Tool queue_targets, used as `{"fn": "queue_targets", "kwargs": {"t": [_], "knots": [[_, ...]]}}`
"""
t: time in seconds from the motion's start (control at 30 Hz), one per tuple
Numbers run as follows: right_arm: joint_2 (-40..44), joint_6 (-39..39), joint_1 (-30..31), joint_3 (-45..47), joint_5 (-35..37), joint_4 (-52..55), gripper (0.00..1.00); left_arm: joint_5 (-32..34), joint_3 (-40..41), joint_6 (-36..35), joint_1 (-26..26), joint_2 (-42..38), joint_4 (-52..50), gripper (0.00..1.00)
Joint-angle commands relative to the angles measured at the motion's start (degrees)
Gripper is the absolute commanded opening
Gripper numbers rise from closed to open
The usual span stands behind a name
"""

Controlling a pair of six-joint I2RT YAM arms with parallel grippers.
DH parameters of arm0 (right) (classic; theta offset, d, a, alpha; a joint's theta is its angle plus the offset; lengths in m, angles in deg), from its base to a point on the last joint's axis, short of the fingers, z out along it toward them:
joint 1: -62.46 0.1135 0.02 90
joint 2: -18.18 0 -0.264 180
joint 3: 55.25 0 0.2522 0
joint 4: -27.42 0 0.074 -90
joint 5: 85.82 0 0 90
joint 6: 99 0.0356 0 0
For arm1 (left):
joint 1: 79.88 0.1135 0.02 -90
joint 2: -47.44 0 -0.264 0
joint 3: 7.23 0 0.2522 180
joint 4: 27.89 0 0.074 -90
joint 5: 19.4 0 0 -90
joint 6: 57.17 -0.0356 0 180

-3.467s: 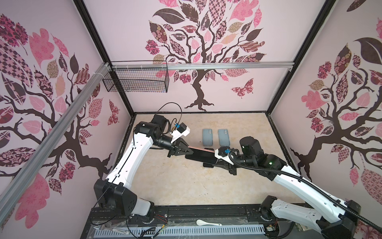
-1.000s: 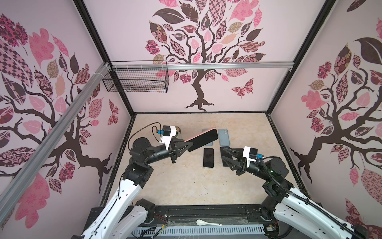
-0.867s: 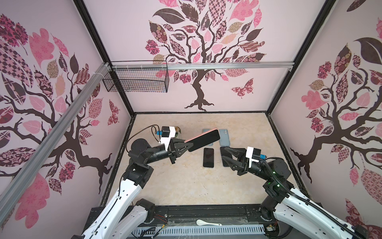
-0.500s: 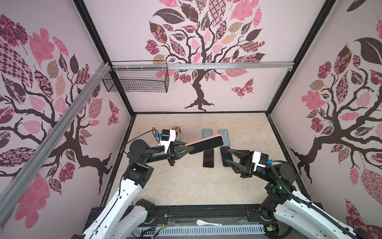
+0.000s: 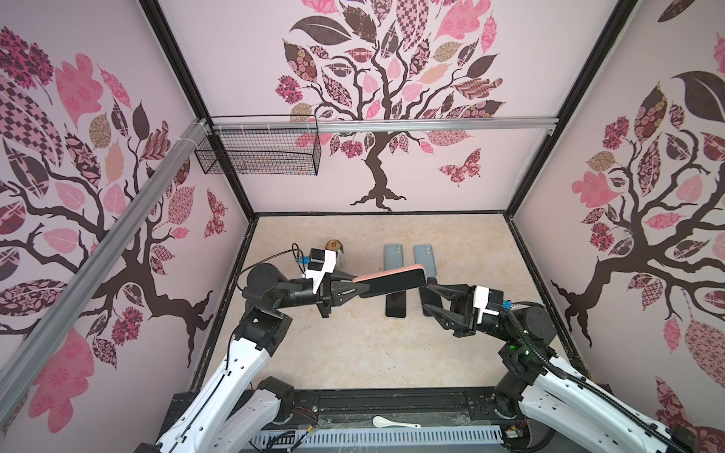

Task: Take the phone out of the phone case
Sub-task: Remove the phone case from the phone.

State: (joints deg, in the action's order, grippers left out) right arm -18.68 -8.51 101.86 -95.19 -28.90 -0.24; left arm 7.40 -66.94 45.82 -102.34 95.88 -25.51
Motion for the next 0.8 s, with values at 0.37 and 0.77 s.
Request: {"fn": "queue_targets", "kwargs": {"t": [0.37,0.77], "knots": [[-0.5,1.4,0.4,-2.6,-1.8,-2.2,0.48,-1.6,-2.3,-1.2,-0.3,-0.1,0.8,0.00],[-1.8,1.2,0.7,-3.5,-0.2,0.1,0.48,-7.4,-4.7,-2.6,-1.6,1.4,-2.5,0.00]]}}
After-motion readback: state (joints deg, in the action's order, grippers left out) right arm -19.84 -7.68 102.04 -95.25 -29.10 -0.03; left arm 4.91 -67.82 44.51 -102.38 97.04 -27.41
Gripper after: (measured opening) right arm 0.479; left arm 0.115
